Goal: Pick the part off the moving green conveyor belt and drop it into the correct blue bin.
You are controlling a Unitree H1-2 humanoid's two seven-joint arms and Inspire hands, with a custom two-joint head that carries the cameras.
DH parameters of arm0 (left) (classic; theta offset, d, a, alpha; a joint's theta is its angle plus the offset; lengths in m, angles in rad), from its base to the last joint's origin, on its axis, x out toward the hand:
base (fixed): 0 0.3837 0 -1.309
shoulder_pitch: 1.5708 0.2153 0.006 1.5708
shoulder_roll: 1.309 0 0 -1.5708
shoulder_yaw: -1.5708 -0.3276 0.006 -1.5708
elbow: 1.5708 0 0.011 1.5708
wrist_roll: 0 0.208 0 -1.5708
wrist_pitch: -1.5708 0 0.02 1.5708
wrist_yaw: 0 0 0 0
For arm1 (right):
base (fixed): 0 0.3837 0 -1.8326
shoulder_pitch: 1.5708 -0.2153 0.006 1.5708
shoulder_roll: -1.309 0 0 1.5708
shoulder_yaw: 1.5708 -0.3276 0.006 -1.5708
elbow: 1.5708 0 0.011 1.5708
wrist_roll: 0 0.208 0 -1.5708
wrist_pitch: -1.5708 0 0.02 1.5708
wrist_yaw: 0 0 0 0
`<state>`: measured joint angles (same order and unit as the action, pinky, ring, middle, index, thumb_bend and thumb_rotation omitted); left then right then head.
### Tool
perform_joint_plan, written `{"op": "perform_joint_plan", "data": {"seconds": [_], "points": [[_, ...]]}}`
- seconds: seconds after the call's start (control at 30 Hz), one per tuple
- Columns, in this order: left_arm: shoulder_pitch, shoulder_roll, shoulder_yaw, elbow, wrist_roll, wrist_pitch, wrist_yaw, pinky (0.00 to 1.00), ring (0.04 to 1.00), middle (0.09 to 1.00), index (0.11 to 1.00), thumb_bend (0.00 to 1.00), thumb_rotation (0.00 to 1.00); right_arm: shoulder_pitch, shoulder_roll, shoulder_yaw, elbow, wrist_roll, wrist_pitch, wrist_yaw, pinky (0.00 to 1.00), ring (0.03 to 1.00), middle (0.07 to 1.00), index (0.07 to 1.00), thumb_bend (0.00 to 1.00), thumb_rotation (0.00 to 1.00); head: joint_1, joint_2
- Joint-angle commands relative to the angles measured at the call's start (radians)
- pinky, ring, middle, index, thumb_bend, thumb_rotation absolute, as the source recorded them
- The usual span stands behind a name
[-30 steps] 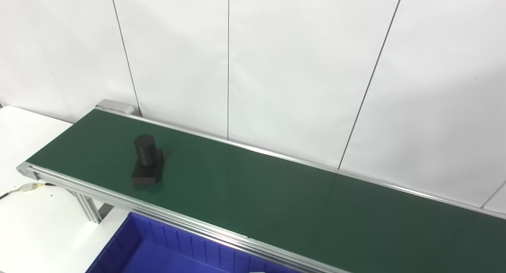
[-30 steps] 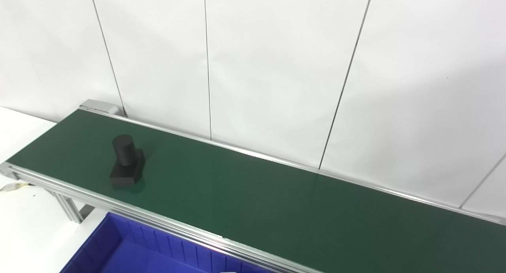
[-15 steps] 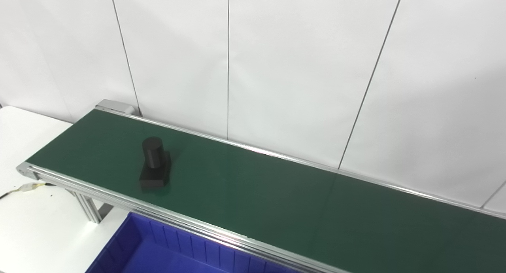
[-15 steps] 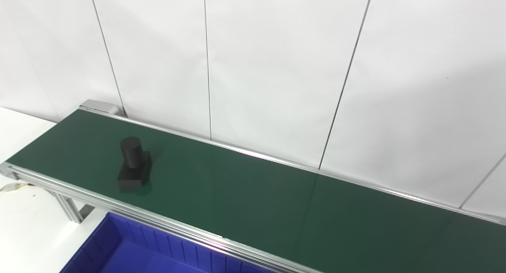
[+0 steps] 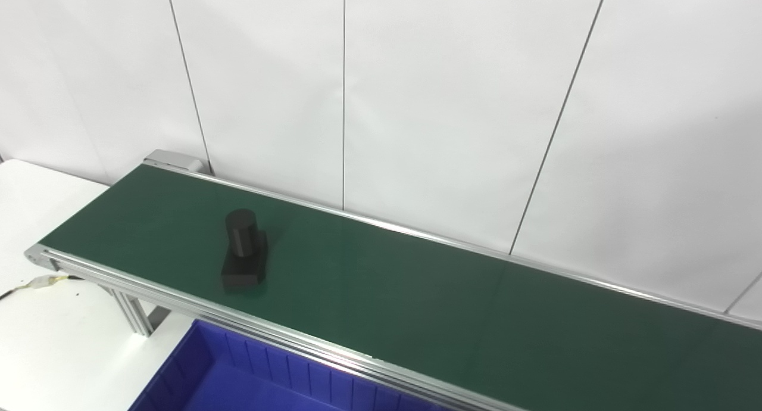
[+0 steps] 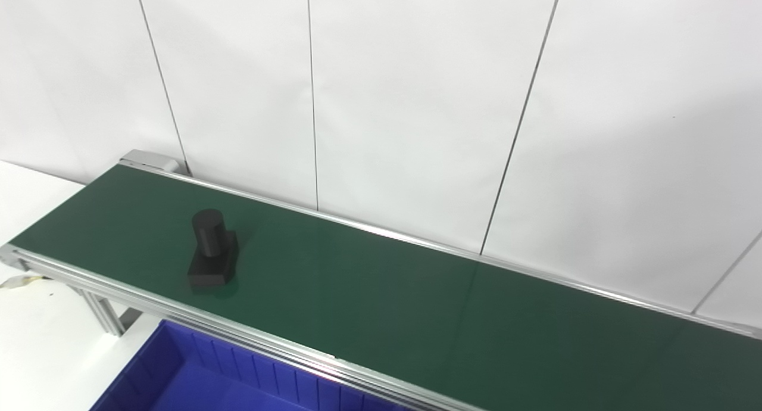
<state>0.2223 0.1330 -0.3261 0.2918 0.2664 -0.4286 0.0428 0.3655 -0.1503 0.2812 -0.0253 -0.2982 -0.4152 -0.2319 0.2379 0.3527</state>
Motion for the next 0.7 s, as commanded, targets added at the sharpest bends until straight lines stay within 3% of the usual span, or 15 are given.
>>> {"op": "perform_joint_plan", "data": {"seconds": [0.0,0.17,0.37,0.67], "points": [[-0.011,0.004,0.001,-0.031,-0.008,-0.041,0.009,0.69,0.772,0.817,0.799,0.95,0.09,-0.005,0.004,0.000,-0.019,0.006,-0.054,-0.004,0.68,0.784,0.796,0.782,0.91,0.00,-0.018,0.016],[0.004,0.005,0.014,-0.058,-0.020,-0.040,-0.006,0.70,0.778,0.823,0.799,0.95,0.08,0.009,-0.003,0.009,-0.053,-0.017,-0.055,-0.017,0.65,0.760,0.779,0.778,0.91,0.00,-0.082,0.065],[0.010,0.008,0.017,-0.074,-0.031,-0.040,-0.023,0.71,0.801,0.844,0.822,0.94,0.13,0.038,-0.005,-0.009,-0.128,0.011,-0.050,0.006,0.68,0.762,0.786,0.782,0.87,0.00,-0.125,0.099],[0.027,-0.004,0.026,-0.109,-0.027,-0.028,-0.034,0.74,0.824,0.863,0.844,0.94,0.11,0.050,0.007,-0.068,-0.327,0.120,0.042,0.105,0.70,0.781,0.794,0.791,0.86,0.03,-0.149,0.126]]}}
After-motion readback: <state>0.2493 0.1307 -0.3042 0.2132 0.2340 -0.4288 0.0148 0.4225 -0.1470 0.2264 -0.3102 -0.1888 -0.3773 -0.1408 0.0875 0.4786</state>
